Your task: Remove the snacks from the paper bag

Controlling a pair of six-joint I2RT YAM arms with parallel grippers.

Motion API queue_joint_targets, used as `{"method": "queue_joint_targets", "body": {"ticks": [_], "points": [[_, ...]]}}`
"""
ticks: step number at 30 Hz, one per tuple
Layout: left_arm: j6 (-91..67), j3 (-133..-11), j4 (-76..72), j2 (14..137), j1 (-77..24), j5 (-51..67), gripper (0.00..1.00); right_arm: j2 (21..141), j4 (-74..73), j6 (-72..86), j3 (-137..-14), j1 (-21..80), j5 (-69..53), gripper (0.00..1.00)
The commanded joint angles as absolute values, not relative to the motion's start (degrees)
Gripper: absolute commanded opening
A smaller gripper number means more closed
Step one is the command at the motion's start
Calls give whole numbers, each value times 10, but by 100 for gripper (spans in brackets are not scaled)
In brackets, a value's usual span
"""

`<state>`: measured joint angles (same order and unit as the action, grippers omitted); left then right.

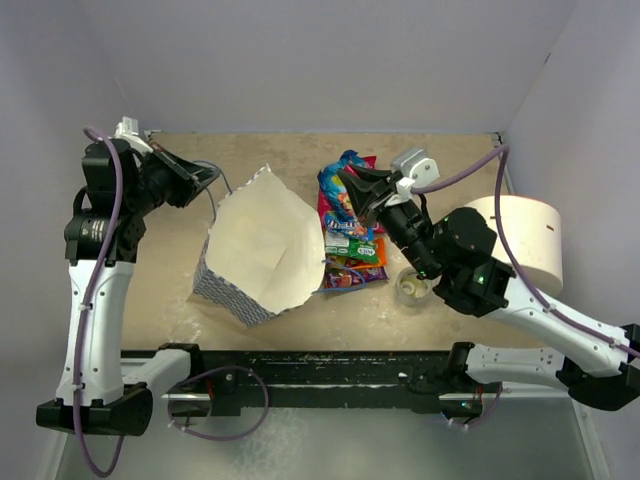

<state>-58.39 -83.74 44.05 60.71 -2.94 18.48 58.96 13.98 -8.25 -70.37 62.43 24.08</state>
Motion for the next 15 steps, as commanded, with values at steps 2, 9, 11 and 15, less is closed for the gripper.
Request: {"method": "queue_joint_targets", "body": {"ticks": [2, 9, 11, 15], "points": [[-523, -855, 461, 595, 57, 190, 0, 587, 130, -71, -697, 618, 268, 0], [-451, -874, 568, 604, 83, 68, 3, 646, 16, 13, -726, 552, 271, 0], [-453, -875, 584, 601, 83, 46, 6, 671, -15, 40, -729, 515, 227, 0], [-461, -872, 579, 583, 82, 42, 25, 733, -26, 30, -710, 478, 194, 0]]}}
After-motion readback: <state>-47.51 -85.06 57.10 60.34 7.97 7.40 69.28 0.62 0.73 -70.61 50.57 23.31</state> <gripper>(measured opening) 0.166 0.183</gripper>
